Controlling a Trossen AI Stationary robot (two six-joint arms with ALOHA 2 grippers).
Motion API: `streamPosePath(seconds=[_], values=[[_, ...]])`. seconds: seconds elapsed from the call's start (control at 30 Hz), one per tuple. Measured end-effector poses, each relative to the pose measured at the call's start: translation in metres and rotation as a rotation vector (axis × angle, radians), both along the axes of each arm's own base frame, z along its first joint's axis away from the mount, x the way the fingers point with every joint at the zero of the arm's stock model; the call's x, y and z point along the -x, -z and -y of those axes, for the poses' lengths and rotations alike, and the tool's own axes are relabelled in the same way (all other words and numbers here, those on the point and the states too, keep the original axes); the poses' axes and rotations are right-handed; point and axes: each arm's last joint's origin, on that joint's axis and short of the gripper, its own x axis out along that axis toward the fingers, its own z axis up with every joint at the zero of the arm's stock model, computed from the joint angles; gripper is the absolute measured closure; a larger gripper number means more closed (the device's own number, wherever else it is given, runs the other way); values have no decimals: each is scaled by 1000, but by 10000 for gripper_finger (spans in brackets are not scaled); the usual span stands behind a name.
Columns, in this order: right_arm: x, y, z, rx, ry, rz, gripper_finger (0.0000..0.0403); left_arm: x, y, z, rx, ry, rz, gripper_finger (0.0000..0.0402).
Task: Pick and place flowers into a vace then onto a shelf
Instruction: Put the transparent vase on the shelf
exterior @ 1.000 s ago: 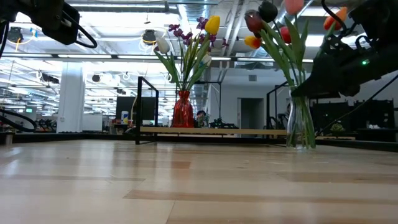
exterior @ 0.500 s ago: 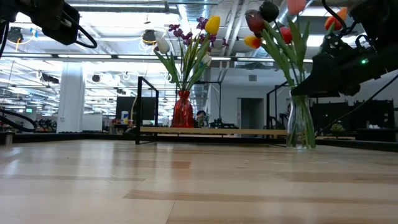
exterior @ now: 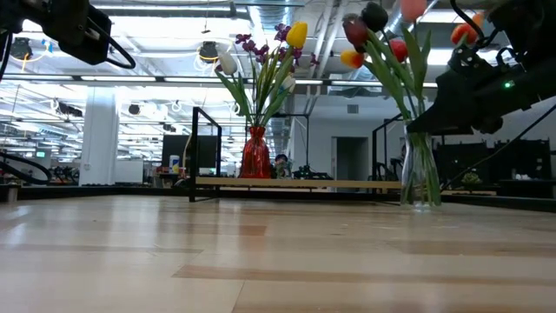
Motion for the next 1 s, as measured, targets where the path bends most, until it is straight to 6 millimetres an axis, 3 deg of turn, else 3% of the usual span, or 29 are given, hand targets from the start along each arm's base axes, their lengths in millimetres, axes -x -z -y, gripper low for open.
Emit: streamPosePath(seconds=[0.23, 0.5, 0.73, 1.0], values=[[-1, -1, 0, -17, -13, 13, 187, 0, 0, 0, 0, 0, 0, 148], [-1, -2, -5, -27, -45, 36, 216, 0, 0, 0, 0, 0, 0, 148], [-2, -3, -6, -30, -57, 50, 201, 0, 0, 0, 0, 0, 0, 148], [-2, -4, -6, -33, -57, 60, 220, 0, 0, 0, 0, 0, 0, 148]])
